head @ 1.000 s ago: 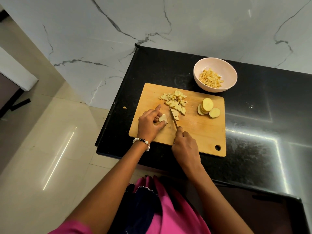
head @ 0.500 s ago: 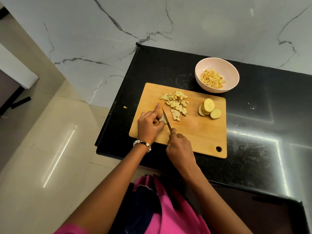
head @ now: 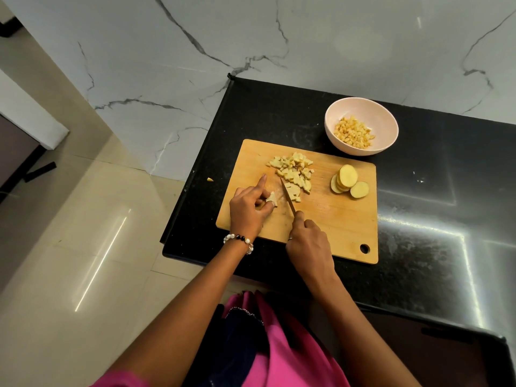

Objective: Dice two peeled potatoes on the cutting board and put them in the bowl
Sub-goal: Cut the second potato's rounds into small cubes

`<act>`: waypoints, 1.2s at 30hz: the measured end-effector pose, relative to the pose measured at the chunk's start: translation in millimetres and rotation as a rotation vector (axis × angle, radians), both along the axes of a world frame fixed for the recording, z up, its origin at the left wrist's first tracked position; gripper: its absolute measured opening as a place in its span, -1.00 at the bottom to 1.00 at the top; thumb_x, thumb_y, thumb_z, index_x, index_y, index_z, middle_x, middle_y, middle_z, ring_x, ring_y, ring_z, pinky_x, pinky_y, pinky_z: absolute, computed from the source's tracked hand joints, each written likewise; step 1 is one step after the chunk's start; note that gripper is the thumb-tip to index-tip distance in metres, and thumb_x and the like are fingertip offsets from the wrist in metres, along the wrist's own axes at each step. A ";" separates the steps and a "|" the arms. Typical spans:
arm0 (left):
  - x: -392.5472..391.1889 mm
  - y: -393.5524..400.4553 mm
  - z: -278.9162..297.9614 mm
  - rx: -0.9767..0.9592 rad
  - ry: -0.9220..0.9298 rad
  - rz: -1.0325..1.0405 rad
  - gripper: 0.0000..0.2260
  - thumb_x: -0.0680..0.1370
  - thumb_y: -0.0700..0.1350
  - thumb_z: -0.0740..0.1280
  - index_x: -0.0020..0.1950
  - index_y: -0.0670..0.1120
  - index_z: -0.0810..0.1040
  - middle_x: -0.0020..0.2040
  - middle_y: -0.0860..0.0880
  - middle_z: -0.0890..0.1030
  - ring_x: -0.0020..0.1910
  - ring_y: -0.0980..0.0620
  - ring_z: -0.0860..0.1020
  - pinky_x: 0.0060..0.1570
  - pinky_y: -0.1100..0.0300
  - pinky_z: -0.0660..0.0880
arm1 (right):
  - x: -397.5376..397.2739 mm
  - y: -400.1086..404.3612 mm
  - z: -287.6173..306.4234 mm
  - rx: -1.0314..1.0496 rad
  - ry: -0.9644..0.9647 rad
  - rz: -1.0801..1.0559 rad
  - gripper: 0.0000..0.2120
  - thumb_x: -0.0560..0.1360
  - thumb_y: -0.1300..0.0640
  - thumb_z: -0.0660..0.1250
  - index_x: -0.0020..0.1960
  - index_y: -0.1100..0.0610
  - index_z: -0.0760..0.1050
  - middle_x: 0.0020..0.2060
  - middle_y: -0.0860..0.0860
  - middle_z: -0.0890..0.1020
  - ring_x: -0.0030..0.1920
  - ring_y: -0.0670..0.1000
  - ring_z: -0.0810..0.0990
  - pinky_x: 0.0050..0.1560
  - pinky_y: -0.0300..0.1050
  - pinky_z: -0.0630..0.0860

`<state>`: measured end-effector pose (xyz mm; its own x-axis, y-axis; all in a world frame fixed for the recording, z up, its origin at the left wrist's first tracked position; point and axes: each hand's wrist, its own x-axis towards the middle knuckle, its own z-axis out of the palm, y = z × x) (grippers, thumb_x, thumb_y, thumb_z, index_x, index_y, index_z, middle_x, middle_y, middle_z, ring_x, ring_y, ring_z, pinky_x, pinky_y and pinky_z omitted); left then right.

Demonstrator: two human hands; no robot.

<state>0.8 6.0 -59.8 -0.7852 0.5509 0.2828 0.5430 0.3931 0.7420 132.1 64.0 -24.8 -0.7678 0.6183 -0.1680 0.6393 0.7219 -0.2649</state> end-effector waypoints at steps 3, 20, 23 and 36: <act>-0.5 -0.5 0.9 0.005 -0.008 0.000 -0.44 0.35 -0.21 0.51 0.34 -0.11 0.48 -0.16 0.02 0.66 -0.19 0.06 0.47 -0.10 0.36 0.34 | -1.2 4.0 2.8 -0.060 0.068 0.000 -0.52 0.57 0.23 0.08 0.48 0.27 0.14 0.09 0.23 0.53 -0.01 0.25 0.53 -0.11 0.01 0.43; 1.5 -0.5 -3.9 0.013 -0.072 0.060 -0.49 0.39 -0.16 0.50 0.32 -0.10 0.49 -0.17 0.02 0.69 -0.05 0.10 0.33 -0.08 0.60 0.23 | -2.6 -16.8 2.5 -0.096 0.110 0.051 -0.54 0.57 0.26 0.07 0.46 0.30 0.18 -0.02 0.22 0.55 -0.09 0.22 0.52 -0.19 -0.04 0.34; 0.5 0.2 -4.3 0.015 -0.121 0.066 -0.49 0.39 -0.17 0.50 0.33 -0.09 0.49 -0.18 0.00 0.69 -0.04 0.10 0.35 -0.07 0.61 0.24 | -13.3 -14.0 -1.3 -0.066 0.081 0.067 -0.52 0.54 0.29 0.07 0.45 0.32 0.16 -0.02 0.23 0.55 -0.12 0.24 0.53 -0.23 -0.04 0.32; 4.1 0.2 0.3 -0.006 -0.167 0.099 -0.42 0.40 -0.12 0.50 0.40 -0.05 0.41 -0.14 0.04 0.68 -0.03 0.07 0.38 -0.07 0.49 0.24 | 7.6 -7.5 -3.3 -0.002 0.034 0.043 -0.49 0.57 0.26 0.06 0.49 0.29 0.09 0.14 0.25 0.50 -0.02 0.28 0.55 -0.14 0.01 0.42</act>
